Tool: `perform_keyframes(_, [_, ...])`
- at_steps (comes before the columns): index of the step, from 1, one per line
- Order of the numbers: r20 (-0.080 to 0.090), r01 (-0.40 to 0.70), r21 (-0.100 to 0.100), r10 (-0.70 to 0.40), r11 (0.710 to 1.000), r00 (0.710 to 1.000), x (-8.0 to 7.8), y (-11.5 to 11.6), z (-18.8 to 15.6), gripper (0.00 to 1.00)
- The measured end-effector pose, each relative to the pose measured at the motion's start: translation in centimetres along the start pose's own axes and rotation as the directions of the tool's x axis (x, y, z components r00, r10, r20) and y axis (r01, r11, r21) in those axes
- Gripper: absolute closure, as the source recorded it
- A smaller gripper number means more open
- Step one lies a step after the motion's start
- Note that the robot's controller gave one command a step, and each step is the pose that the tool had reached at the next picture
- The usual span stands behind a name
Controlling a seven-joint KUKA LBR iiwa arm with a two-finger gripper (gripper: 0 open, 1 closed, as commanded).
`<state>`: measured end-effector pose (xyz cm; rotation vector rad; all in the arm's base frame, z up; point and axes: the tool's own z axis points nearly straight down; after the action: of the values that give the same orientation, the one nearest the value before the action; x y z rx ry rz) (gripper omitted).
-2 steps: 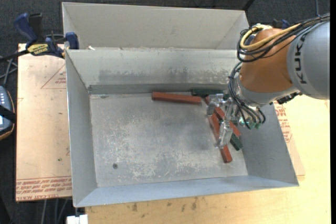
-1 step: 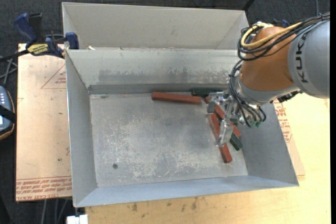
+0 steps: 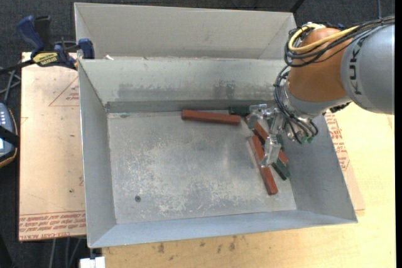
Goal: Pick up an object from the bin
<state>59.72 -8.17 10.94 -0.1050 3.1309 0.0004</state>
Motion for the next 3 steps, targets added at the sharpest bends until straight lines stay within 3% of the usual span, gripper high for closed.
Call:
perform_keyframes(1, [-0.008, 0.065, -0.001, -0.065, 0.998, 0.998, -1.2, -1.3, 2.3, 0.00])
perform_keyframes(2, [-0.006, 0.184, -0.002, -0.184, 0.983, 0.983, -0.5, -2.8, 2.3, 0.00])
perform_keyframes(3, [-0.004, 0.355, -0.008, -0.355, 0.935, 0.935, 0.0, -3.6, 2.8, 0.00])
